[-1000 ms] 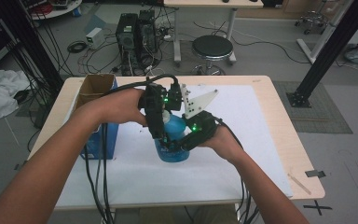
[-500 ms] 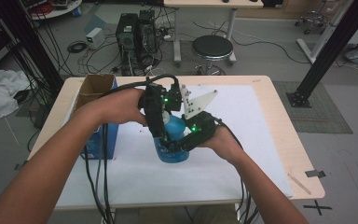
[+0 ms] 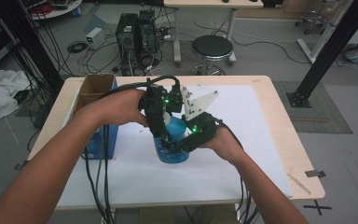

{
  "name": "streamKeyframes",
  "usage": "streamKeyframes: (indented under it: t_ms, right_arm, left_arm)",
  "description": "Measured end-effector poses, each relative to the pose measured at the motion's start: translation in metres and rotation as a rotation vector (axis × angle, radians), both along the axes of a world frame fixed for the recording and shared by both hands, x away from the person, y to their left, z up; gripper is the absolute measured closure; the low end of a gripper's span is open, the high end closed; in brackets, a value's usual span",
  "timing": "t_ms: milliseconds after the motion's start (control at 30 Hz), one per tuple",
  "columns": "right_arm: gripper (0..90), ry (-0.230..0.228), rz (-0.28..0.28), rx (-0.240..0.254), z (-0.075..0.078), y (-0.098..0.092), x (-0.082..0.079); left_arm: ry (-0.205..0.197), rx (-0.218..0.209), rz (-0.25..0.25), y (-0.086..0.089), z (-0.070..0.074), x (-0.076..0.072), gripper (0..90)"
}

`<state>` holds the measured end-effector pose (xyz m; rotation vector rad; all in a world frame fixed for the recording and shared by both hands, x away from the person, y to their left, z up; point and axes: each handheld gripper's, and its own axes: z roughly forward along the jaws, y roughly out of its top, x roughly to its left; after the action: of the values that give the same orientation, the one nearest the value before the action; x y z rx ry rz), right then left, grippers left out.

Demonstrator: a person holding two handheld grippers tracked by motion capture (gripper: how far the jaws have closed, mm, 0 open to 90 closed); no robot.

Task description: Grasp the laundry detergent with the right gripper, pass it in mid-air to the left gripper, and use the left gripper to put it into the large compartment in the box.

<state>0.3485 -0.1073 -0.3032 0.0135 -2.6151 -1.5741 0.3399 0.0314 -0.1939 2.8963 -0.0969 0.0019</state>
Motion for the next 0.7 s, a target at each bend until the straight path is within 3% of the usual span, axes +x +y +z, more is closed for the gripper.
streamKeyframes:
  t_ms: [133,167,200,233,267,333,467,500,533,600,700]
  right_arm:
    - [43.0,-0.006,0.005,0.004,0.002,-0.001,-0.001]
    - [39.2,-0.009,0.005,0.001,0.002,-0.002,-0.001]
    - [29.2,-0.009,-0.001,-0.01,0.002,-0.003,-0.002]
    - [29.2,-0.009,-0.001,-0.01,0.002,-0.003,-0.002]
    - [21.9,0.002,-0.008,-0.035,0.002,-0.004,-0.002]
    - [21.8,0.013,0.017,-0.101,-0.002,-0.012,-0.002]
    - [20.9,0.026,-0.008,-0.163,-0.009,-0.029,0.001]
    - [12.5,0.03,-0.028,-0.177,-0.01,-0.033,0.001]
    - [10.1,0.034,-0.051,-0.199,-0.011,-0.037,0.002]
    - [10.1,0.055,-0.116,-0.236,-0.012,-0.045,0.004]
    - [10.0,0.088,-0.161,-0.314,-0.011,-0.058,0.009]
  left_arm:
    - [-0.005,0.009,-0.008,-0.003,0.002,-0.002,37.4]
    - [-0.004,0.01,-0.008,-0.003,0.003,-0.002,37.5]
    - [-0.003,0.015,-0.009,-0.003,0.003,-0.002,37.5]
    - [-0.003,0.015,-0.009,-0.003,0.003,-0.002,37.5]
    - [-0.002,0.018,-0.001,-0.002,0.004,-0.001,37.5]
    - [-0.01,0.024,0.006,0.001,0.005,-0.001,37.5]
    - [-0.012,0.038,0.026,0.006,0.006,0.0,37.5]
    - [-0.015,0.044,0.03,0.008,0.006,0.001,37.5]
    - [-0.015,0.044,0.037,0.009,0.005,0.002,37.5]
    - [-0.024,0.041,0.057,0.013,0.006,0.005,37.5]
    - [-0.036,0.033,0.089,0.019,0.007,0.01,37.4]
